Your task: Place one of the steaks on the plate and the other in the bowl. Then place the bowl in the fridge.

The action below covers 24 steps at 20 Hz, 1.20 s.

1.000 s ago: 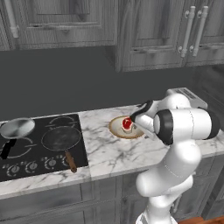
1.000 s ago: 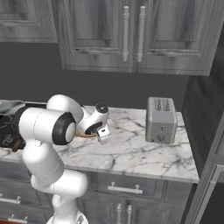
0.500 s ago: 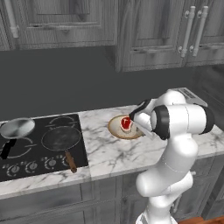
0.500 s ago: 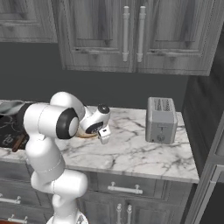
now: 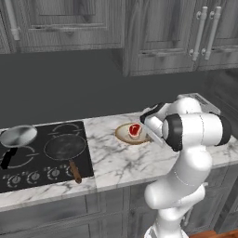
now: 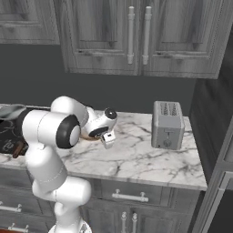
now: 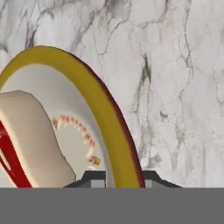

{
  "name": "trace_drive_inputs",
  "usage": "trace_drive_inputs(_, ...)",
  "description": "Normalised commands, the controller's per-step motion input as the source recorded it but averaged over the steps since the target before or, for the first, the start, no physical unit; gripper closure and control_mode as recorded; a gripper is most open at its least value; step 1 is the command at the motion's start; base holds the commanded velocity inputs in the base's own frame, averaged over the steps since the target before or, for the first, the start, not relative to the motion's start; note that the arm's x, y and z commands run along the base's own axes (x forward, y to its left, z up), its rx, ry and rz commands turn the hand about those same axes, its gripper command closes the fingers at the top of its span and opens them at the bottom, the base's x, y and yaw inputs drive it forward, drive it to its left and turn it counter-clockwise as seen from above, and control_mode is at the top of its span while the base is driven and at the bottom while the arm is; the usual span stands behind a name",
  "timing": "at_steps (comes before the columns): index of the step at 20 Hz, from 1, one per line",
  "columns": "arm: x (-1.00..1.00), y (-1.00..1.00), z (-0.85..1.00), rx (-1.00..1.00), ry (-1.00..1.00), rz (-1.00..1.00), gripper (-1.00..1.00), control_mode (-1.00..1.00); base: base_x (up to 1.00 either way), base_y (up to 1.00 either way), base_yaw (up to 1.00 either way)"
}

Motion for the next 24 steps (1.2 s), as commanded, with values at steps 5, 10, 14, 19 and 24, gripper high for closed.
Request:
trace_drive_inputs(5,-0.25,-0.01,0.66,0.19,-0.02,-0.12,1.00,-1.00,0.00,0.00,0.00)
trace_drive_inputs(10,-0.23,0.00,0.71,0.03,-0.08,-0.03,1.00,-1.00,0.00,0.00,0.00)
trace_drive_inputs(14,-0.45,0.00,0.73,0.00,-0.06,0.00,1.00,-1.00,0.00,0.00,0.00)
trace_drive_inputs(19,-0.94,-0.05,0.59,0.00,-0.10,0.00,1.00,-1.00,0.00,0.00,0.00)
trace_drive_inputs(24,-1.00,0.00,0.66,-0.05,-0.10,0.00,1.00,-1.00,0.00,0.00,0.00)
